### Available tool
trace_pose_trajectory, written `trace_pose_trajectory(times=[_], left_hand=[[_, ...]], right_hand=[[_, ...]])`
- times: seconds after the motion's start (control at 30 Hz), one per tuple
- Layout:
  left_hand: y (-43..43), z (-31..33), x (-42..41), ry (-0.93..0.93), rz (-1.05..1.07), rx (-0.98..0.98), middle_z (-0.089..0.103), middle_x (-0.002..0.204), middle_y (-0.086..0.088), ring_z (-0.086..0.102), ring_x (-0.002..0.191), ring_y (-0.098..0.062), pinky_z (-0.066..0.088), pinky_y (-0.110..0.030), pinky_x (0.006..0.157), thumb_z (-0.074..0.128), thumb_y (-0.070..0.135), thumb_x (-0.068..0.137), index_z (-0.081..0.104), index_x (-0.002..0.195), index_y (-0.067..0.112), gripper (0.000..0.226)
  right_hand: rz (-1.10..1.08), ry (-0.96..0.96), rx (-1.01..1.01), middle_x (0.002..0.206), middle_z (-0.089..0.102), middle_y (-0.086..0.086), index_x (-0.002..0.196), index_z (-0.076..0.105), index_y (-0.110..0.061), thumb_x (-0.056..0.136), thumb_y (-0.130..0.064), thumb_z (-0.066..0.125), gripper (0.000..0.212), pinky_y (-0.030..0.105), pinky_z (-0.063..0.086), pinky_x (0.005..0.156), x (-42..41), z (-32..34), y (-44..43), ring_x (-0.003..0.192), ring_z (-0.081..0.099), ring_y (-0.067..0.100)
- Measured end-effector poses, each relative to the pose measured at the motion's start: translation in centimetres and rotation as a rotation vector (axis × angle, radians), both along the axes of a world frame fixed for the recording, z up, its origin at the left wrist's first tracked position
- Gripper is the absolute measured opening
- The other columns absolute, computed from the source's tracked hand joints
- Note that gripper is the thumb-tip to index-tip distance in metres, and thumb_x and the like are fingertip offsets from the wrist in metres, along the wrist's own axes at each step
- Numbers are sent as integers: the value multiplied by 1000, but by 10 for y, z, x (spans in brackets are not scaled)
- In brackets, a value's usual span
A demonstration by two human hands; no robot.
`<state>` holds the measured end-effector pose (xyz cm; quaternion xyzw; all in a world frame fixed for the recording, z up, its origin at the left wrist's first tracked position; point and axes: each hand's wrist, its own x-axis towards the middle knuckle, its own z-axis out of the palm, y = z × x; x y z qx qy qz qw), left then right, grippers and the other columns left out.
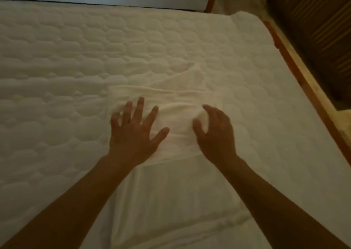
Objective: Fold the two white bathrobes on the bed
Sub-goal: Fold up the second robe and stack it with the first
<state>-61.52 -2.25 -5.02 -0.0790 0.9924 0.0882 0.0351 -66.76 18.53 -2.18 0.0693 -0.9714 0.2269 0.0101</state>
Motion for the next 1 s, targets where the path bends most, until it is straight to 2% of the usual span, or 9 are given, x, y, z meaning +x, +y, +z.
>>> trace_pose_trajectory(times=[0.03,0.1,0.23,0.37,0.6,0.7,0.83,0.9,1.0], left_hand=[[-5,-6,0,11,-3,-13,2,169,-3,4,155,-29,7,-56,120,13,81,87,15,156,44,78],[-18,-26,11,-5,21,-19,-4,169,-1,-2,155,-25,5,-59,121,15,81,88,8,157,46,77],[-33,-63,34,32,94,25,-6,169,0,-4,155,-21,12,-61,120,26,75,90,5,157,45,76],[-31,-67,21,44,93,26,-10,168,0,-8,155,-20,8,-60,121,26,76,89,3,156,47,77],[-32,-60,6,-141,124,53,-19,166,4,-18,153,-17,0,-63,120,17,79,89,-9,153,51,74],[-23,-34,21,-89,134,41,-10,168,-2,-7,155,-21,3,-62,120,13,76,90,-2,156,45,74],[33,-3,158,224,360,519,22,165,-8,26,149,-22,23,-36,119,48,64,94,13,160,23,85],[66,12,255,81,600,750,42,153,-5,46,134,-21,34,-28,107,68,53,85,10,160,21,100],[101,18,369,-130,816,873,59,132,1,62,108,-19,44,-33,94,82,39,78,4,160,26,114]], right_hand=[[124,-30,103,160,34,11,153,33,-32,99,-57,42,60,46,25,119,-10,-7,-11,148,29,29],[268,-126,302,169,-3,8,157,4,-47,97,-70,28,69,55,1,124,-31,-24,-18,156,-3,25],[229,-247,343,167,-22,-3,151,-14,-56,92,-79,16,70,64,-4,120,-58,-72,1,154,-20,17],[240,-208,354,167,-21,-2,151,-14,-56,92,-79,15,70,63,-5,120,-62,-79,-1,154,-19,17],[172,-236,541,168,-15,11,158,-5,-43,97,-70,15,70,69,-9,116,-52,-53,-25,155,-14,29],[173,-209,363,167,-18,10,157,-7,-45,96,-73,17,71,65,-14,116,-1,-29,-3,154,-17,29],[105,-142,63,169,2,11,161,-1,-32,90,-75,44,94,52,5,123,118,-7,93,155,3,29],[-74,-300,11,163,23,15,161,7,-18,80,-73,61,112,49,21,121,179,0,150,148,24,34],[-239,-681,-77,139,57,8,150,38,-16,72,-72,69,101,40,47,99,249,10,212,114,56,25]])
